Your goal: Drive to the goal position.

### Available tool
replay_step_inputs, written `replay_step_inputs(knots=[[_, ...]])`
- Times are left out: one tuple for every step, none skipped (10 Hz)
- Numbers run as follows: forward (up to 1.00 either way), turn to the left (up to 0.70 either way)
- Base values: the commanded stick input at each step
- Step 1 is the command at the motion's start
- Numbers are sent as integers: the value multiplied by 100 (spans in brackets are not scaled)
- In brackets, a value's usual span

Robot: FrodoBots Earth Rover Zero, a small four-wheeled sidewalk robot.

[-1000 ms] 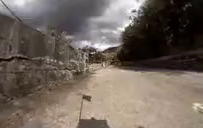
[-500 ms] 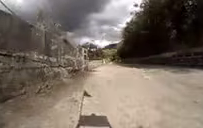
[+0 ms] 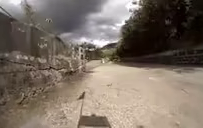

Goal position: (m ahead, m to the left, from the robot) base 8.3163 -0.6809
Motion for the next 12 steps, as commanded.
replay_step_inputs(knots=[[85, 0], [85, -4], [85, -19], [85, -29], [85, -15], [85, -2], [85, 0], [85, 0], [85, 0], [85, 0], [85, 0], [85, 0]])
